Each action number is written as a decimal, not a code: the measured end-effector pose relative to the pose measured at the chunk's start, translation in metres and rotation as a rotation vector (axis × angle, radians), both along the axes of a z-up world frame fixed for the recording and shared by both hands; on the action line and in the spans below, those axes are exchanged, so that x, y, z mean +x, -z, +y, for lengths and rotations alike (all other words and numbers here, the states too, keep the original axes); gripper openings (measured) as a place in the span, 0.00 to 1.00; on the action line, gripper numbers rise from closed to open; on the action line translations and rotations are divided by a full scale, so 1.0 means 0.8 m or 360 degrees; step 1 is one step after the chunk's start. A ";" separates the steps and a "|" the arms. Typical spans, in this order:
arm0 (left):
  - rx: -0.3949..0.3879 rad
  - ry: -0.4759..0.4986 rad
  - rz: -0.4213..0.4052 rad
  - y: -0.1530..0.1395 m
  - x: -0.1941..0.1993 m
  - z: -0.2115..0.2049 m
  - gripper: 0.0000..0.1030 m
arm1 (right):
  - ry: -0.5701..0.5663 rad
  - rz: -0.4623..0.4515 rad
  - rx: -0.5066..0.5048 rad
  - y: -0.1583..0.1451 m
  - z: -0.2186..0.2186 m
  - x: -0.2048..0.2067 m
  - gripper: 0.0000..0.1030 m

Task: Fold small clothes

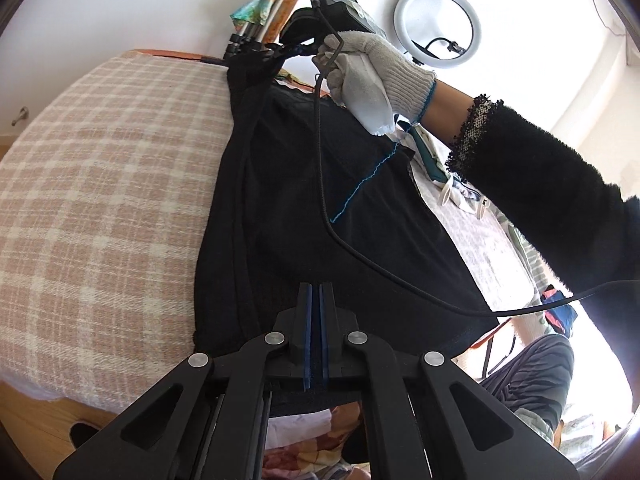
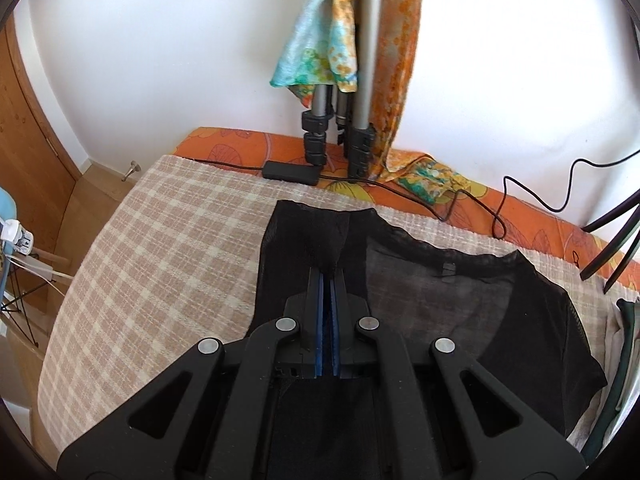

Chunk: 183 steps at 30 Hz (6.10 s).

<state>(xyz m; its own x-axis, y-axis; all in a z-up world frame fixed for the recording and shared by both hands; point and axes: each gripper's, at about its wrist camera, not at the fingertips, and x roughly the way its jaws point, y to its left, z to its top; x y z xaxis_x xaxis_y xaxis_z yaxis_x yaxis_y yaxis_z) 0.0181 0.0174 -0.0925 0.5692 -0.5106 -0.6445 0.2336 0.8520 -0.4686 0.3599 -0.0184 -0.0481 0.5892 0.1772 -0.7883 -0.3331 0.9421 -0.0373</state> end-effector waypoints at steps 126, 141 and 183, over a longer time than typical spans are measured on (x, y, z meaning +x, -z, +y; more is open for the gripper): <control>0.0435 0.0629 -0.0398 -0.035 -0.054 -0.240 0.37 | 0.0470 -0.0212 0.0721 -0.049 -0.503 -0.411 0.71; 0.0714 0.0973 -0.0525 0.011 -0.070 -0.378 0.51 | 0.0551 -0.0058 0.0948 -0.012 -0.569 -0.394 0.71; 0.0023 0.0395 -0.0306 -0.038 -0.039 -0.231 0.03 | 0.0598 0.0191 0.0883 0.094 -0.406 -0.076 0.06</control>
